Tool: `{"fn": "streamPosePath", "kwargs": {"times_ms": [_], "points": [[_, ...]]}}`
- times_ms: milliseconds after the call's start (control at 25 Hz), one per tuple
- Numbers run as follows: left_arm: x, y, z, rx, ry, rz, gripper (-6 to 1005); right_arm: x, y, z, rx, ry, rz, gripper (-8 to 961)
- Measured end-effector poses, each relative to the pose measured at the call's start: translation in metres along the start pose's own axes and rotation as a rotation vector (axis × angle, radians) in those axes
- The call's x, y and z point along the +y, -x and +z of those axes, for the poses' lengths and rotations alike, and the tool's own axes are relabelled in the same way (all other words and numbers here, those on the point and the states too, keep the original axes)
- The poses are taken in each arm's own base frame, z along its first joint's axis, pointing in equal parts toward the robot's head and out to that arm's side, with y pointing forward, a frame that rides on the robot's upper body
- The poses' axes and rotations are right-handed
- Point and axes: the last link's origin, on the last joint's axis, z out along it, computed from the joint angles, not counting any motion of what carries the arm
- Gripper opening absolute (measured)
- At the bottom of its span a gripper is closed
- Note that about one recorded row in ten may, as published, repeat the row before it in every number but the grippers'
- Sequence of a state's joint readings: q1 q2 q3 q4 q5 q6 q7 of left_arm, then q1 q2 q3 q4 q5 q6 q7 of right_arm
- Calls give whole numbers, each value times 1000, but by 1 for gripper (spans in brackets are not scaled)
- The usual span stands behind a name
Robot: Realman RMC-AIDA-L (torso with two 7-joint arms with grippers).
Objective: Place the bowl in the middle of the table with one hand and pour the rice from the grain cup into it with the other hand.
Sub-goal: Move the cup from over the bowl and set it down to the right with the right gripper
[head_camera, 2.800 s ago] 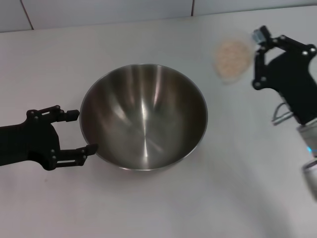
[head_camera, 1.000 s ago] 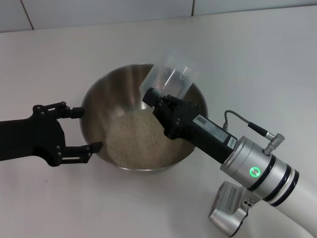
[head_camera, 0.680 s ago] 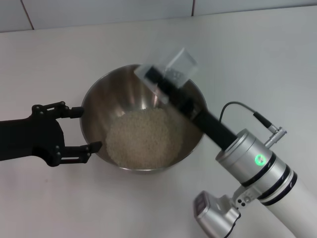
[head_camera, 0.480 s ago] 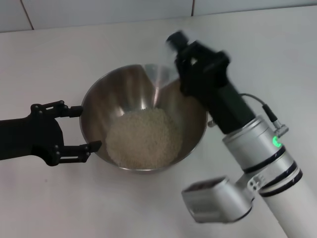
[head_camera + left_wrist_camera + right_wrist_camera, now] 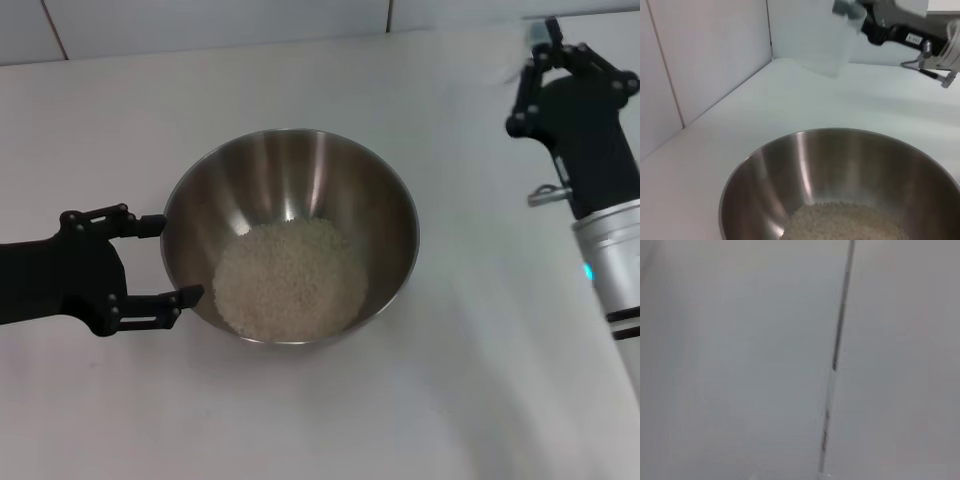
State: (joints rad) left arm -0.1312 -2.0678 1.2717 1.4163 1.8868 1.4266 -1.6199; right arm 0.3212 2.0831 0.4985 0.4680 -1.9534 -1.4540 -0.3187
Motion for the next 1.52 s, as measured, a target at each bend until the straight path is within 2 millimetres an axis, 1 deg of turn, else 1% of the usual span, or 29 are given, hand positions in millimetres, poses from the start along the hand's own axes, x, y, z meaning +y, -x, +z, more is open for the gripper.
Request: {"fn": "streamPosePath", "kwargs": {"times_ms": [40,80,160,200,240,320,360,400,440,560,600,800,1040,1280,1520], "points": [[0,0,0,0,0,0,859,0,0,0,0,0,0,45],[0,0,0,0,0,0,859,-6,-5,0,18,3,22,45],[0,0,0,0,0,0,859,-16,-18,1,76,19,70,47],[0,0,0,0,1,0,859,-21,-29,4,144,37,108,47],[0,0,0,0,1,0,859,-21,-29,4,144,37,108,48],[0,-1,1,0,4,4,859,-24,-42,10,229,75,109,49],[0,-1,1,0,4,4,859,-24,-42,10,229,75,109,50],[1,-2,2,-1,8,7,859,-20,-49,12,277,104,101,51],[1,-2,2,-1,8,7,859,-20,-49,12,277,104,101,51],[1,-2,3,-2,11,9,859,-11,-56,17,333,152,87,53],[2,-2,4,-6,16,13,859,-5,-59,20,359,185,75,54],[2,-1,6,-8,16,12,860,2,-64,25,402,224,57,57],[2,-1,6,-9,17,8,860,3,-71,25,458,241,41,61],[3,0,7,-11,20,7,860,4,-69,9,443,232,67,65],[3,1,7,-15,21,4,860,1,-72,-1,460,217,72,239]]}}
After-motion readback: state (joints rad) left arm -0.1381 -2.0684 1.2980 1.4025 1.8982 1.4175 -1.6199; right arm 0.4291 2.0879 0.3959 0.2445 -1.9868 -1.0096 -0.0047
